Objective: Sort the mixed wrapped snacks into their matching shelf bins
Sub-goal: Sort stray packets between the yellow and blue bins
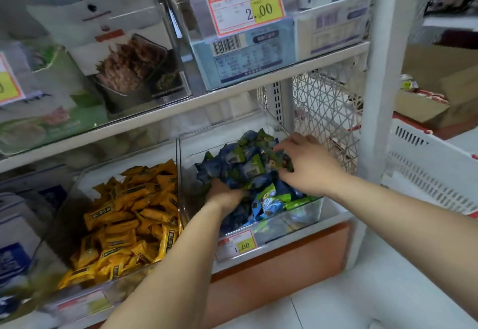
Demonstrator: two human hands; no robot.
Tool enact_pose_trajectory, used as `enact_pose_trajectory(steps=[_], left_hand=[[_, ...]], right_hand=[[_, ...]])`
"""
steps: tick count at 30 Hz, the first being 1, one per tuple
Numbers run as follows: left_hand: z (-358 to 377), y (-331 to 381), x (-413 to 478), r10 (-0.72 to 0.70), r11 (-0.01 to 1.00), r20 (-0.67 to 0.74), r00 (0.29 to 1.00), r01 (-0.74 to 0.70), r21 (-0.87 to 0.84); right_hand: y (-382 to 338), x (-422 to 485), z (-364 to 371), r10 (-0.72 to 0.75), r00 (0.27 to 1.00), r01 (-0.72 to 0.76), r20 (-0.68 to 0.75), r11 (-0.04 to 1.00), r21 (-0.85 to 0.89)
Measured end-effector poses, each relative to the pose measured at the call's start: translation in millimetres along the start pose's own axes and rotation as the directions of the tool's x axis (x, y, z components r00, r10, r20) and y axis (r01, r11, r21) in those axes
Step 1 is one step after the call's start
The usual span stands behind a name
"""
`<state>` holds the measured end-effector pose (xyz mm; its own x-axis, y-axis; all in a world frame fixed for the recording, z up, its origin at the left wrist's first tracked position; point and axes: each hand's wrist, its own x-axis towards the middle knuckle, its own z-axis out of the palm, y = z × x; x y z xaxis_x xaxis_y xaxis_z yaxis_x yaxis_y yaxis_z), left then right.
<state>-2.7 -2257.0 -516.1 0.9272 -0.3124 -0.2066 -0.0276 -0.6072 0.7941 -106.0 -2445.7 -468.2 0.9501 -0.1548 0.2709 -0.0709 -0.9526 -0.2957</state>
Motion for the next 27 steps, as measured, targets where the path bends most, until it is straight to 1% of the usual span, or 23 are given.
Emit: enact_pose_trajectory(steps=[3, 7, 10, 12, 14, 16, 17, 18, 19, 21, 23, 25, 27], left_hand=[[-0.1, 6.4, -3.0, -0.037, 0.989, -0.037, 0.999, 0.032, -0.143], [-3.4, 17.1, -9.4, -0.07, 0.959, -0.039, 0.997, 0.057, -0.279], [-12.2, 29.0, -15.0, -0.118, 0.912, -0.052, 0.992, 0.087, -0.401], [-20.6, 40.0, -16.9, -0.107, 0.875, -0.067, 0.992, 0.062, -0.48], [-27.8, 51.4, -21.3, -0.075, 0.873, -0.063, 0.995, 0.035, -0.487], [-32.6, 58.1, -27.7, -0.048, 0.892, -0.035, 0.998, 0.027, -0.451], [-35.0, 59.9, -30.5, -0.029, 0.9, -0.012, 1.0, 0.021, -0.435], [-36.6, 62.0, -33.4, -0.004, 0.903, 0.018, 1.0, 0.011, -0.429], [-38.2, 63.9, -35.9, 0.024, 0.903, 0.05, 0.998, 0.0, -0.43], [-40.1, 68.2, -40.9, 0.084, 0.908, 0.101, 0.991, -0.034, -0.418], [-42.5, 69.2, -43.4, 0.116, 0.911, 0.125, 0.985, -0.056, -0.409], [-45.4, 68.0, -44.9, 0.143, 0.905, 0.148, 0.979, -0.069, -0.419], [-47.5, 65.6, -44.1, 0.2, 0.906, 0.141, 0.97, -0.129, -0.403]], right_hand=[[-0.4, 0.0, -0.3, 0.004, 1.0, -0.004, -0.002, 1.0, 0.001], [-1.1, 0.3, -0.1, 0.012, 1.0, -0.011, -0.015, 1.0, 0.024], [0.6, 0.9, 0.2, 0.008, 1.0, -0.008, -0.005, 1.0, 0.025], [1.1, 1.7, -0.4, 0.009, 1.0, -0.009, 0.006, 0.999, 0.041], [-0.2, 2.6, -2.0, 0.018, 0.999, -0.016, -0.038, 0.999, 0.048], [-4.9, 3.6, -5.4, 0.001, 0.99, 0.001, -0.139, 1.0, 0.011], [-9.9, 4.7, -6.8, -0.019, 0.985, 0.023, -0.172, 0.999, 0.025], [-16.4, 6.1, -8.1, -0.033, 0.984, 0.05, -0.176, 0.994, 0.094], [-23.7, 7.3, -9.1, -0.037, 0.987, 0.07, -0.157, 0.976, 0.209], [-36.1, 10.0, -7.8, -0.039, 0.995, 0.073, -0.089, 0.905, 0.419], [-42.8, 12.9, -5.1, -0.045, 0.996, 0.074, -0.073, 0.875, 0.479], [-43.5, 16.3, -5.7, 0.025, 0.997, 0.024, -0.078, 0.819, 0.573], [-43.1, 19.0, -8.4, 0.119, 0.989, -0.022, -0.091, 0.717, 0.697]])
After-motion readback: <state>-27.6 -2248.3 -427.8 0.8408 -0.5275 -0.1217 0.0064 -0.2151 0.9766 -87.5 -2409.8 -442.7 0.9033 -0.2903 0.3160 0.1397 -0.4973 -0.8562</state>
